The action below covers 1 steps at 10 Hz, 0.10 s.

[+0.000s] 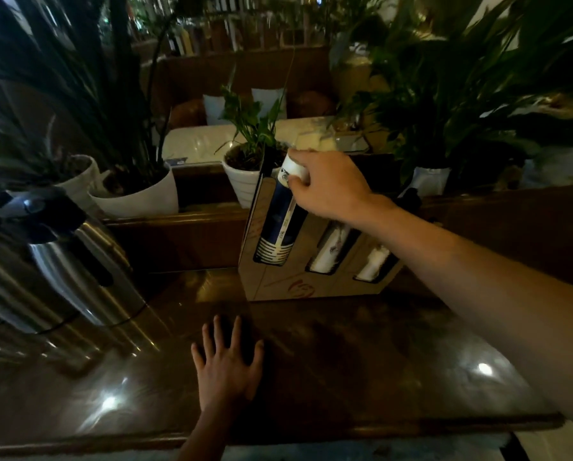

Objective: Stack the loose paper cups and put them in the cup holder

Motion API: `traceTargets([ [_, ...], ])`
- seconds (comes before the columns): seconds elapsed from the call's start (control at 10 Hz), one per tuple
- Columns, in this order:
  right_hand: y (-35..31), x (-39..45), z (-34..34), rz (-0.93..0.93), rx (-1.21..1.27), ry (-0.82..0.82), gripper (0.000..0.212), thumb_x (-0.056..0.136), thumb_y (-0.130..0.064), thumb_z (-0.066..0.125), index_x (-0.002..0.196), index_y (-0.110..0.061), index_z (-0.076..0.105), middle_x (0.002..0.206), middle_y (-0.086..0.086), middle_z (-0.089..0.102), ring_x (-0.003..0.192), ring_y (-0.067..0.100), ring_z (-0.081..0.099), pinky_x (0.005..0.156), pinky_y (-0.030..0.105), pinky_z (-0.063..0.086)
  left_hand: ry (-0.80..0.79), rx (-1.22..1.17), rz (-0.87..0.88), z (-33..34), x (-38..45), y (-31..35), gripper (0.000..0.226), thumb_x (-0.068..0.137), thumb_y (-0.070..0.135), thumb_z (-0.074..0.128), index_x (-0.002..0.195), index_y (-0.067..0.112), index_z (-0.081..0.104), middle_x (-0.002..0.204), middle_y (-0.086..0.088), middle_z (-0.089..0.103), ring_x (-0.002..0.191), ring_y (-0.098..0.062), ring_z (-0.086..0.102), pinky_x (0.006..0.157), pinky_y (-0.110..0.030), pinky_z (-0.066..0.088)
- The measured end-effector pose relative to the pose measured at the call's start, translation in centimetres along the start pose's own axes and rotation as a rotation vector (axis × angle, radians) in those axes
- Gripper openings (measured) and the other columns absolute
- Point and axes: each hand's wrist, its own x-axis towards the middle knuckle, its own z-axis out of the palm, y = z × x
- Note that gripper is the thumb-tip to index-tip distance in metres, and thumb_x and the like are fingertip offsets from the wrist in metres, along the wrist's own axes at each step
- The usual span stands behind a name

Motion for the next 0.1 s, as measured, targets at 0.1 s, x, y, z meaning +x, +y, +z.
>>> traceTargets([
  [0.1, 0.13, 0.09, -2.93, 0.073, 0.192, -0.084, 0.05, 0.095, -0.032, 0.059, 0.143, -0.019, 0.054, 0.143, 0.007, 0.058, 0.125, 0.025, 0.057, 0.102, 0.037, 0.048, -0.018, -0.008, -0.025, 0.22, -0.45, 0.16, 0.086, 0.084, 0.083, 0.005, 0.159, 0.039, -0.003, 0.165, -0.001, -0.02, 0.151, -0.026, -0.022, 0.123, -0.054, -0.009],
])
